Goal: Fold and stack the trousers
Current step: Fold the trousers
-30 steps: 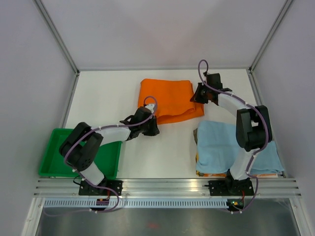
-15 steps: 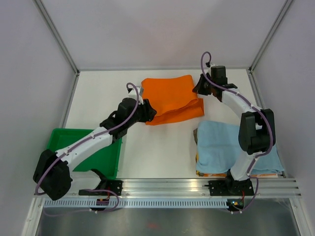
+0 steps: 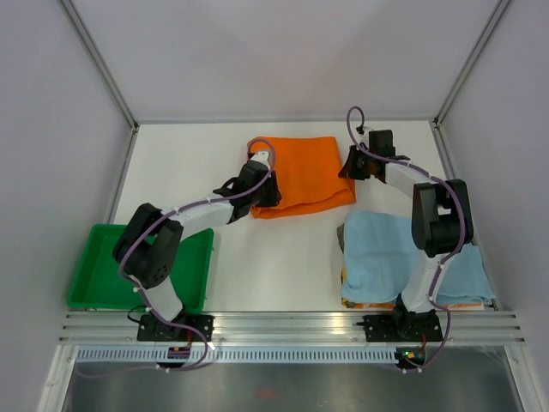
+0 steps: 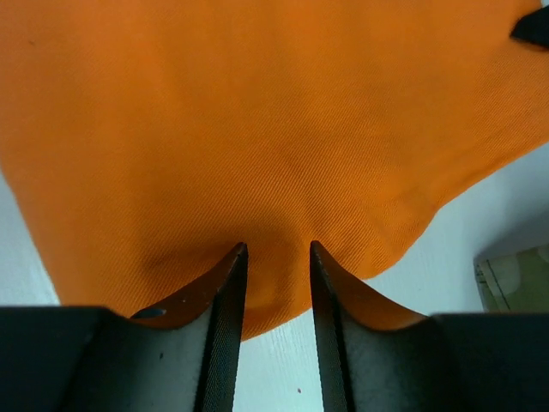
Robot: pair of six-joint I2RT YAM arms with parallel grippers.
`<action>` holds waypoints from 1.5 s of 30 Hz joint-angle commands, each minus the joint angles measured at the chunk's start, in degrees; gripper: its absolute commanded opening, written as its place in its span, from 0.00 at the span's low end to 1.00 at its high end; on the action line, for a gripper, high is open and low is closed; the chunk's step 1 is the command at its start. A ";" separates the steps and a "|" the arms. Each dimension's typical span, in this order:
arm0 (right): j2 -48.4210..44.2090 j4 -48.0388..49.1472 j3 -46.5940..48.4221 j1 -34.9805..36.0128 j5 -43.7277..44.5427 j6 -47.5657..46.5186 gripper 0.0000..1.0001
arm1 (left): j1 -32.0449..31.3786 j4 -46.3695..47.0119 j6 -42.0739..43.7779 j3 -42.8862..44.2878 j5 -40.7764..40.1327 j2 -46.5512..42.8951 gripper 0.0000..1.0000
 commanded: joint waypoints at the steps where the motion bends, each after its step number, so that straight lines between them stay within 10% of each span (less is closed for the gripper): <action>1: 0.81 1.66 0.86 -0.04 0.54 -2.87 0.00 | -0.02 3.55 -1.28 -0.74 4.35 1.91 0.38; 8: 1.61 -3.44 7.10 -0.66 1.34 -2.88 0.06 | -0.46 7.95 -4.44 -8.39 8.57 4.98 0.33; 12: -0.76 -5.90 8.77 -0.66 0.02 -2.44 0.44 | -0.46 10.58 -5.32 -9.88 9.72 7.01 0.33; 22: -9.99 -11.97 13.60 -0.57 -5.05 -1.92 0.66 | -0.46 1.30 -3.75 -9.28 12.09 -11.16 0.43; 25: -9.65 -9.35 14.05 0.04 -7.88 0.46 0.53 | -0.29 -5.20 -2.08 -5.69 10.08 -17.67 0.53; 29: -5.70 -9.59 15.36 2.32 -6.15 0.82 0.00 | 1.47 -12.32 -1.02 0.47 5.24 -19.71 0.72; 36: -1.74 -10.03 6.95 2.86 5.54 -1.12 0.00 | 8.41 -18.07 -2.95 7.25 -1.62 -11.63 0.68; 45: -0.33 -5.20 -5.46 2.86 9.07 0.11 0.00 | 8.86 -3.50 -6.90 -3.10 3.56 -3.72 0.42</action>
